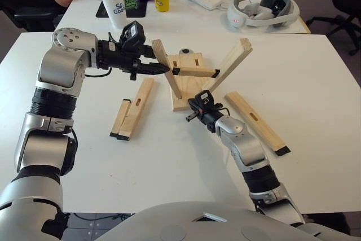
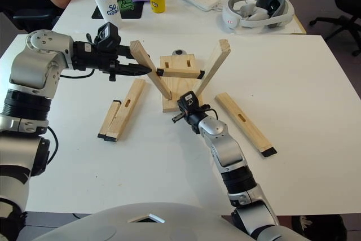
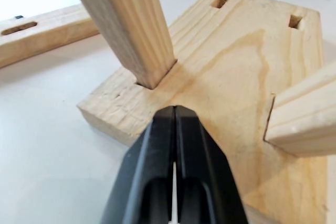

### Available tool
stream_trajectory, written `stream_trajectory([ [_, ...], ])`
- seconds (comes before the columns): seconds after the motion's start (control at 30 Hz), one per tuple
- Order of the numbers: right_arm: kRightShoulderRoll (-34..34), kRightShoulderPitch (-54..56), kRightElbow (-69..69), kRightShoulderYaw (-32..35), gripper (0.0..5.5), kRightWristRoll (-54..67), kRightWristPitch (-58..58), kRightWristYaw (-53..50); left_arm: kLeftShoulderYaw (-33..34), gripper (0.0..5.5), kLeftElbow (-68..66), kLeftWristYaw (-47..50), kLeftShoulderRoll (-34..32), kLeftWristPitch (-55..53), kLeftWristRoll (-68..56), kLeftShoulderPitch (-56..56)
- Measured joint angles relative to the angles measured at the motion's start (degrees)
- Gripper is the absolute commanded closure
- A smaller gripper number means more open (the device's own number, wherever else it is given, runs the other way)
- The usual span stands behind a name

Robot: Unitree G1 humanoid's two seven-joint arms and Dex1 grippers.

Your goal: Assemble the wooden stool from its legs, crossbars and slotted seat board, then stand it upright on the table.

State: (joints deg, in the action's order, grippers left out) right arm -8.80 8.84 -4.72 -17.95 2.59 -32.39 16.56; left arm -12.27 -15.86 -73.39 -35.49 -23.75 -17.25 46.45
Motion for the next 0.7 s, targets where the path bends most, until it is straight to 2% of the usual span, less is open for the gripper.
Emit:
stream_trajectory([
  [0.3, 0.29, -3.59, -2.86, 1.41, 5.50, 2.66, 5.19, 2.00, -0.41, 3.48, 0.10, -0.01, 0.30, 0.01, 0.42, 0.37],
  [0.47, 1.44, -5.26, -16.58, 4.79, 5.50, 9.99, 5.19, 4.29, -0.43, 3.48, 0.43, 0.06, 0.28, -0.45, 0.46, 0.38],
  [0.6, 4.97, -0.30, -22.93, 4.09, 5.50, 11.80, 2.45, 1.61, -0.42, 3.48, 0.49, 0.09, 0.26, -0.74, 0.46, 0.39],
  [0.7, 6.12, 3.73, -23.00, 2.51, 5.50, 7.20, 2.65, -2.46, -0.48, 3.48, 0.45, 0.09, 0.26, -0.82, 0.46, 0.44],
])
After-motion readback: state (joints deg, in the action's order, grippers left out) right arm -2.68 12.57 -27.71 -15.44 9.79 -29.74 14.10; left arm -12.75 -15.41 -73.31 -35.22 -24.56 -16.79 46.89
